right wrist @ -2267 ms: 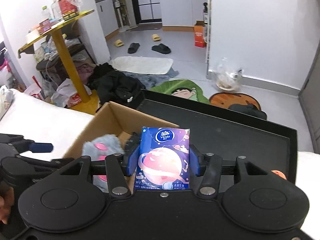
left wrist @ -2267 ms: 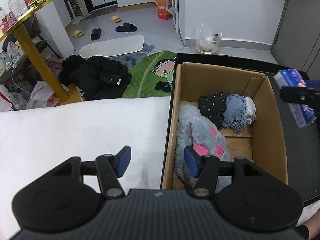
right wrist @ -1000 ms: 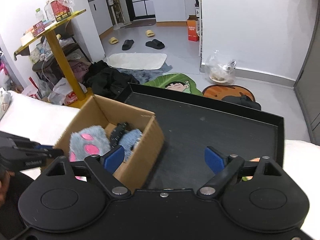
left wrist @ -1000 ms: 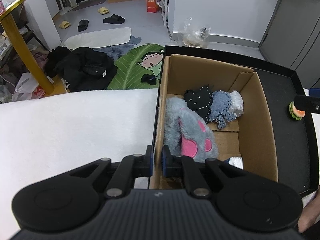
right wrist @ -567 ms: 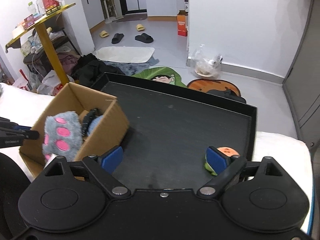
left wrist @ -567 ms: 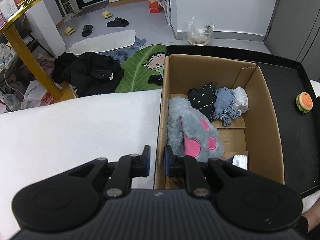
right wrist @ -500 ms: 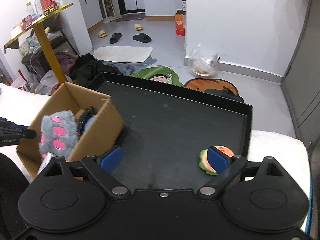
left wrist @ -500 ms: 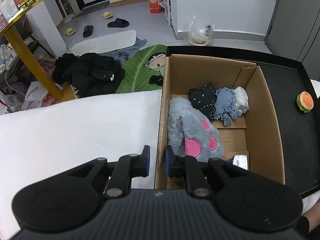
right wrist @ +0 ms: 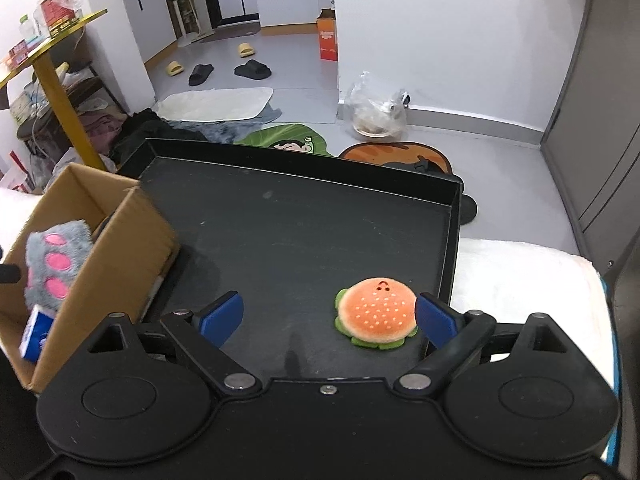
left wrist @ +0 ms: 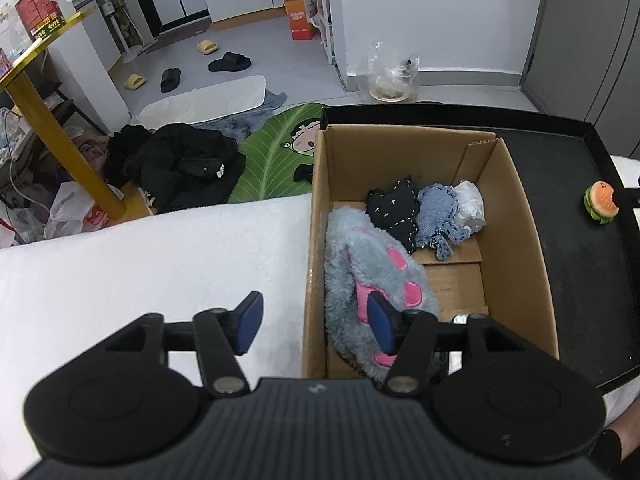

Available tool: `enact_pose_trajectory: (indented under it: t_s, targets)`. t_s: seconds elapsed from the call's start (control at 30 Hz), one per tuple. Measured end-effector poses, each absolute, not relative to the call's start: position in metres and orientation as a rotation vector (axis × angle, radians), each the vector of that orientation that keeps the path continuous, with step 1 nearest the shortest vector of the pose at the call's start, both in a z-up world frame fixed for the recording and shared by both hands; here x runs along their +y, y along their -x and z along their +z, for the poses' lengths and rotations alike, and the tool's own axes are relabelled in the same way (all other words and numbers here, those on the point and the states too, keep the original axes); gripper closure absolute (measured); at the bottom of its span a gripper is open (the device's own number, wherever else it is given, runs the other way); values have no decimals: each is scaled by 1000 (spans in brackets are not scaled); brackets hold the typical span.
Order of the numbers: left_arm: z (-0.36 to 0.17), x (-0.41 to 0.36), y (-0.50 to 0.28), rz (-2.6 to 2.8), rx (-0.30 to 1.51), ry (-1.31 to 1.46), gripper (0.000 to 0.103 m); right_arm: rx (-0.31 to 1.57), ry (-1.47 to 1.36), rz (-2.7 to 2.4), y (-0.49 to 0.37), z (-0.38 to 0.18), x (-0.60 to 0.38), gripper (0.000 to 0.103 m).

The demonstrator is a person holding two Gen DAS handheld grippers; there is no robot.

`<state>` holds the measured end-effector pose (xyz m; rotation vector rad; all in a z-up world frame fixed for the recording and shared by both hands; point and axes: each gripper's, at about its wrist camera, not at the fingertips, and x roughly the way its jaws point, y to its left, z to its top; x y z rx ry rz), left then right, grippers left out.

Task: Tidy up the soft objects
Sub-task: 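Move the right gripper to the hamburger plush and grasp it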

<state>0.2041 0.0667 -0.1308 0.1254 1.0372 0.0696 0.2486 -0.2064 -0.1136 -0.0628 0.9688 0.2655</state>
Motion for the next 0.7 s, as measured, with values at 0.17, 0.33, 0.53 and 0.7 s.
enact_pose_trajectory:
  t_s: [0.17, 0.33, 0.53, 0.7]
  targets:
    - [-132, 61, -205, 74, 1034, -160, 43, 971, 75, 275, -258, -129, -211, 10]
    - [-133, 61, -209, 95, 1044, -162, 42, 970, 98, 264, -265, -147, -214, 12]
    - [-132, 59, -209, 102, 1043, -168, 42, 979, 117, 237, -273, -161, -214, 15]
    - [-132, 57, -210, 112, 1038, -176, 42, 994, 180, 229, -267, -171, -210, 24]
